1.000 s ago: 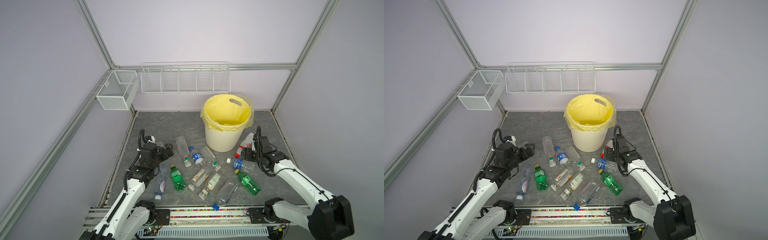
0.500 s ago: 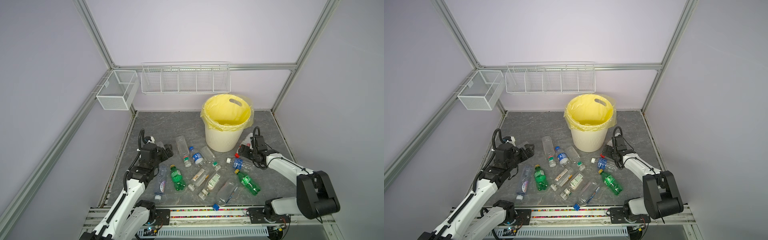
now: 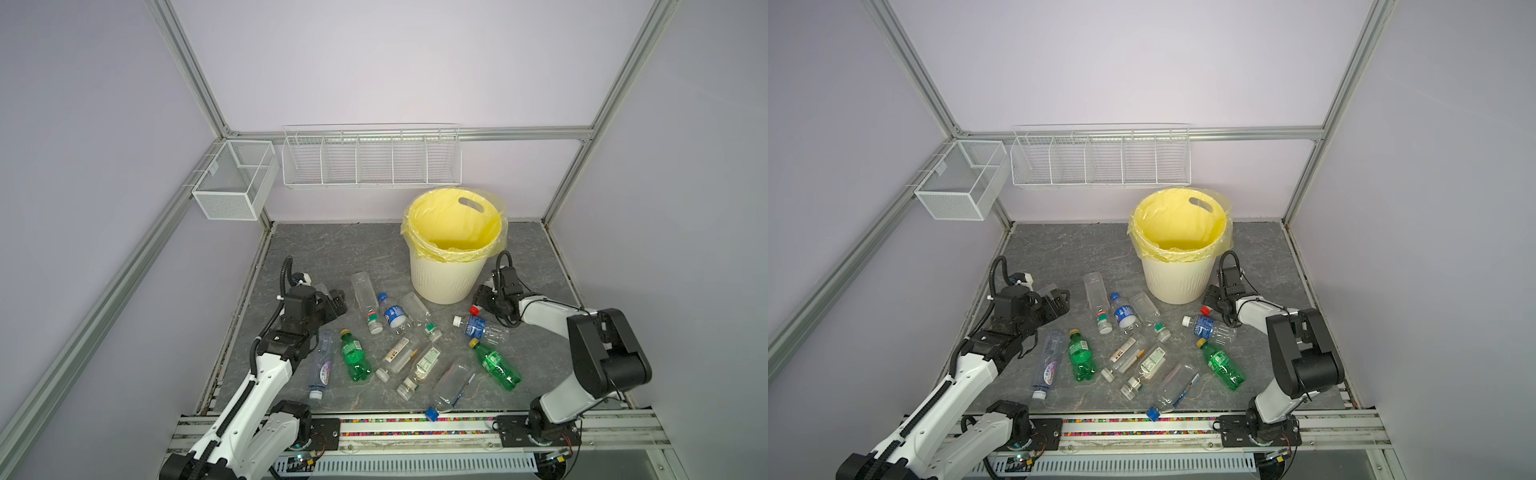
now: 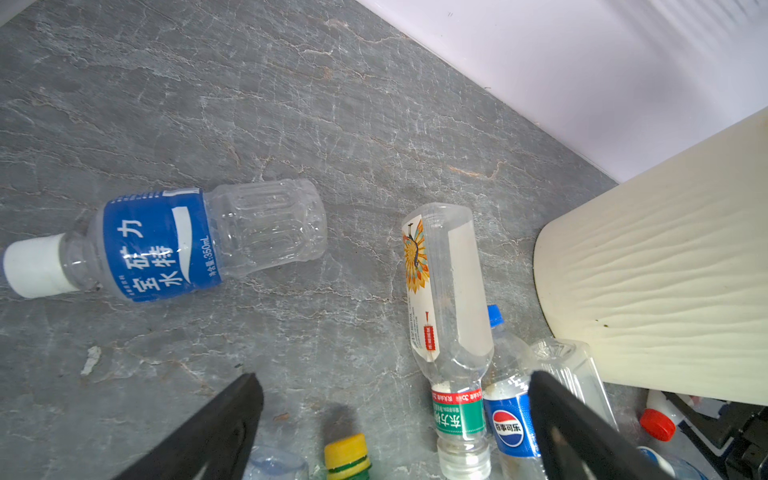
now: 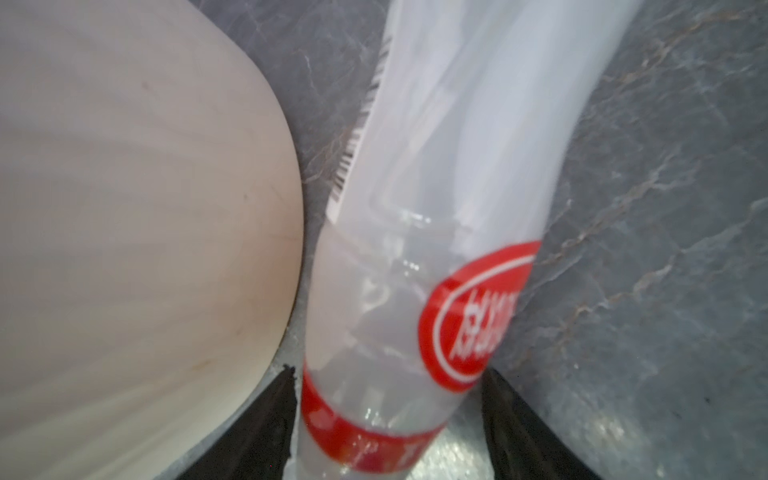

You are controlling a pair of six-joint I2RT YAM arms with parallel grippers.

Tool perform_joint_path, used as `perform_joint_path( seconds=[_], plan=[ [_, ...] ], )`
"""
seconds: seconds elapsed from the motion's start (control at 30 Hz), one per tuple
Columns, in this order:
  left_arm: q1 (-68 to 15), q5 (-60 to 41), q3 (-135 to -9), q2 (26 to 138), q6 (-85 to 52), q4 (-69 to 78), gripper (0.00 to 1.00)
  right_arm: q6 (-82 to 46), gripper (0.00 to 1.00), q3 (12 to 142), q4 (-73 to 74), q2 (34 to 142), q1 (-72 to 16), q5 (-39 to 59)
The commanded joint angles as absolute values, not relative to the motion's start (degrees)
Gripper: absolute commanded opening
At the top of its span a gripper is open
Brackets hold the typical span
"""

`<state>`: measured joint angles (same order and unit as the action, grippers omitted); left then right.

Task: Throw the plastic bottles in the bin
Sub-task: 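Close the right gripper on the white red-capped bottle's neck, then lift the white bottle with the right gripper over the yellow-lined bin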

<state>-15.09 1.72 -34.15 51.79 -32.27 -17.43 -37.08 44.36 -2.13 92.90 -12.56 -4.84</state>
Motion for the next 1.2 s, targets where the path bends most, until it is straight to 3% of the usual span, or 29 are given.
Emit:
perform_joint_path(
  seconds=[0.0, 0.4, 0.8, 1.17],
  plan=[
    [-15.31, 2.9, -34.73, 52.08, -31.46, -17.13, 1.0, -39.26, 0.65, 43.99, -0.26, 92.88, -12.09, -7.01],
    [-15.31, 2.8, -35.76, 52.63, -32.7, -18.66, 1.0, -36.97, 0.44, 43.37, -1.39, 89.53, -5.47, -5.22],
    [-15.33, 2.75, -36.8, 54.07, -34.25, -18.94, 1.0, -30.6, 0.43, 46.89, -11.84, 73.27, -3.24, -8.31],
    [-15.31, 2.68, -38.4, 54.96, -34.15, -19.38, 1.0, -27.51, 0.45, 52.06, -24.63, 52.86, -4.39, -2.77]
  ],
)
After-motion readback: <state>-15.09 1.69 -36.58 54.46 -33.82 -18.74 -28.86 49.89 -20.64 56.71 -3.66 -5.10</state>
